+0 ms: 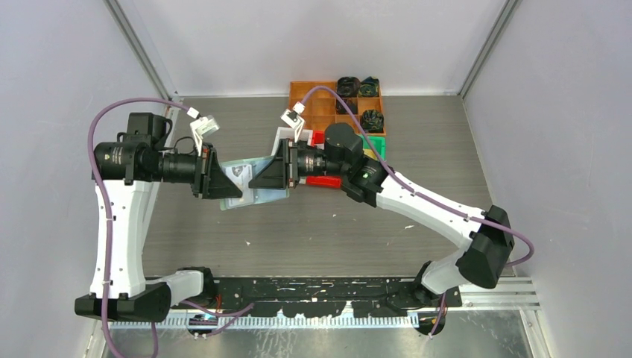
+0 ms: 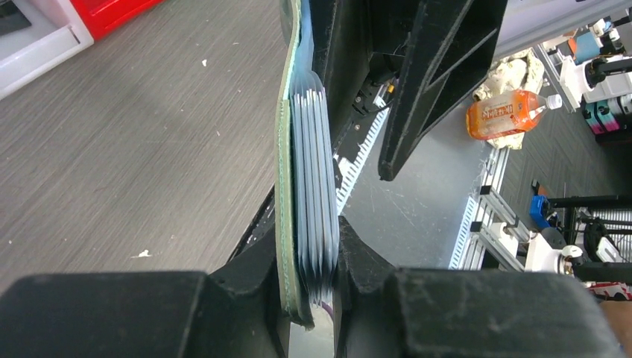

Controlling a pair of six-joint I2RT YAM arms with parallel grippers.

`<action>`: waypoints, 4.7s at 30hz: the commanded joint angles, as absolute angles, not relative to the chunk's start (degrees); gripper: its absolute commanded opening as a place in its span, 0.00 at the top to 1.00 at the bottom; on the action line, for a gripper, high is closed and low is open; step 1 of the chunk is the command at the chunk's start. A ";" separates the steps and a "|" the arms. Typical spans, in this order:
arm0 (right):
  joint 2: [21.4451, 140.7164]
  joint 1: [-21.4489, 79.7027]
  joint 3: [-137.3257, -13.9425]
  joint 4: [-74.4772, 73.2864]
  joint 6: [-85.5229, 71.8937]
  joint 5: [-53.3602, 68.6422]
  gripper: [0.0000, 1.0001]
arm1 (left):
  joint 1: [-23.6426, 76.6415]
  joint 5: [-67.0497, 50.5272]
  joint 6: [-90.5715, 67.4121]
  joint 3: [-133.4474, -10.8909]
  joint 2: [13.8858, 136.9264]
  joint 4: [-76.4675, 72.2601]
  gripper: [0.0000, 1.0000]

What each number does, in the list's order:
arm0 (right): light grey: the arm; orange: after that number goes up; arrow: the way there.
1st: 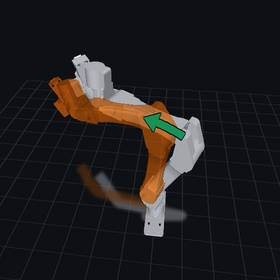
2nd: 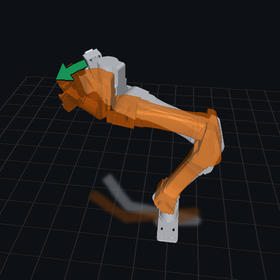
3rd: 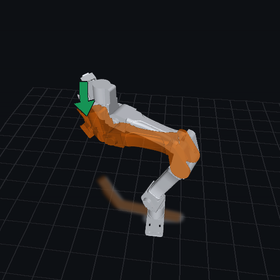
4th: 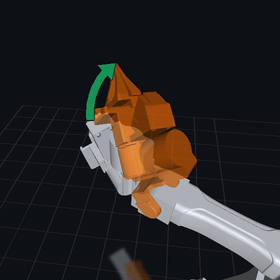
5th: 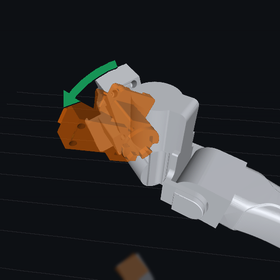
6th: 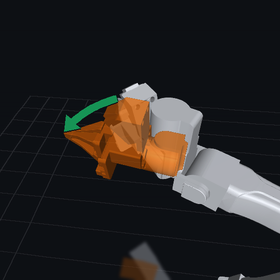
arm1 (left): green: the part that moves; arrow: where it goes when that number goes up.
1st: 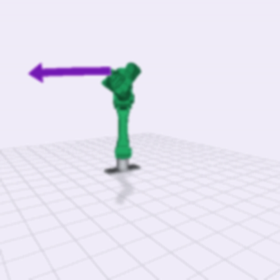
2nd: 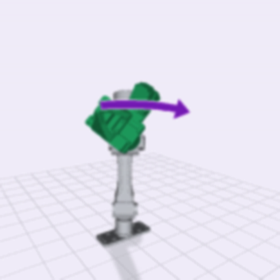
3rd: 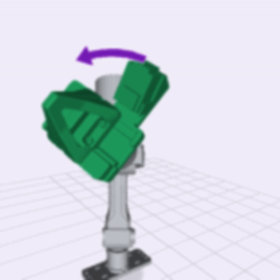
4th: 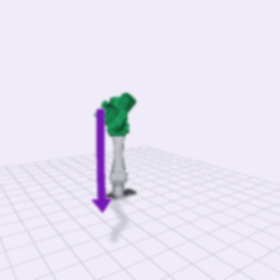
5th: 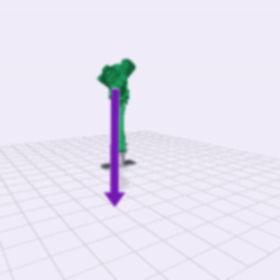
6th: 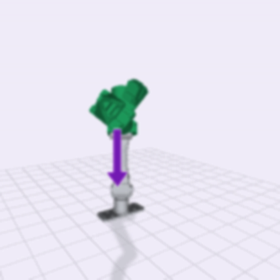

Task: Take the credit cards out of the card holder
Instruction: Remove the credit card from the card holder.

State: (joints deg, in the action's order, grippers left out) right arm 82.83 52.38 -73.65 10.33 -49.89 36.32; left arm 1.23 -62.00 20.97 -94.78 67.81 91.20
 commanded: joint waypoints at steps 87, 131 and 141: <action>74.37 55.54 -59.97 32.69 -57.32 29.12 0.99 | 1.58 -76.15 -7.48 -82.76 54.65 64.18 0.78; 74.54 54.72 -58.39 38.18 -63.67 27.53 0.99 | 1.59 -75.69 -2.99 -84.48 53.82 68.56 0.78; 72.14 53.81 -54.99 38.88 -62.53 22.94 0.99 | 1.57 -75.29 -2.81 -84.57 53.90 69.08 0.69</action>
